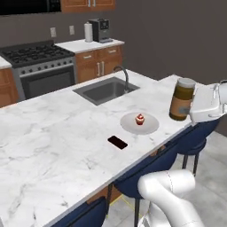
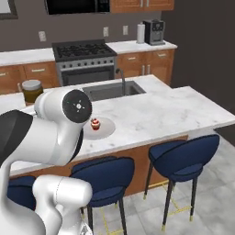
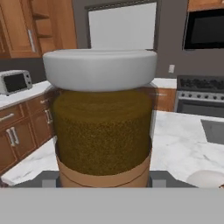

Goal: Take the cinnamon bottle from the cabinet and place it on the dining table, next to the plate with the cupcake. Then take the chocolate from the dining counter and place it on the cupcake plate.

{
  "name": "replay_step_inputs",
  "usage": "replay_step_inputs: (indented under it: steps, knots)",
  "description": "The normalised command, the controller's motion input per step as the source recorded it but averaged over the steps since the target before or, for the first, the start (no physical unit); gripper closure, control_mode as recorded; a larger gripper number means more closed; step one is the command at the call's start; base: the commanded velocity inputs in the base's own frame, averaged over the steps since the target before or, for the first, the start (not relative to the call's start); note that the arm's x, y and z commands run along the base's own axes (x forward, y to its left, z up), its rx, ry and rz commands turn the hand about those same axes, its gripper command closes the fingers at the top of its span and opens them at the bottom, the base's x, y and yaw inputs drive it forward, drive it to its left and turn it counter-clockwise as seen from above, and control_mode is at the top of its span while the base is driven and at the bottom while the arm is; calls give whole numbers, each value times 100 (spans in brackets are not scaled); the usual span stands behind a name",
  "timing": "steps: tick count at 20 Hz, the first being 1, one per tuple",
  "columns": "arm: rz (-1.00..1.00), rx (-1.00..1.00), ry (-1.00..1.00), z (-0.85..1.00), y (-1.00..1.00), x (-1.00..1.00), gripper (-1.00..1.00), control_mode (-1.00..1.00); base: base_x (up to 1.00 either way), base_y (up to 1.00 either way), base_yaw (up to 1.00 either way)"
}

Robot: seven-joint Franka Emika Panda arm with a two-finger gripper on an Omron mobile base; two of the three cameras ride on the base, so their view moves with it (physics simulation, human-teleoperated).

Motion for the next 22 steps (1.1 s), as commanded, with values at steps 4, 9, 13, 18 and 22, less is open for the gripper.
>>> replay_step_inputs:
  steps: [4, 9, 13, 18, 22]
  knots:
    - [0, 0, 0, 0, 0, 0, 100, 100, 0, -52, 34]
    - [0, 0, 0, 0, 0, 0, 100, 100, 0, -58, 28]
    - [0, 0, 0, 0, 0, 0, 100, 100, 0, -61, 25]
    - [0, 0, 0, 0, 0, 0, 100, 100, 0, -59, 29]
    - [0, 0, 0, 0, 0, 0, 100, 100, 0, -60, 27]
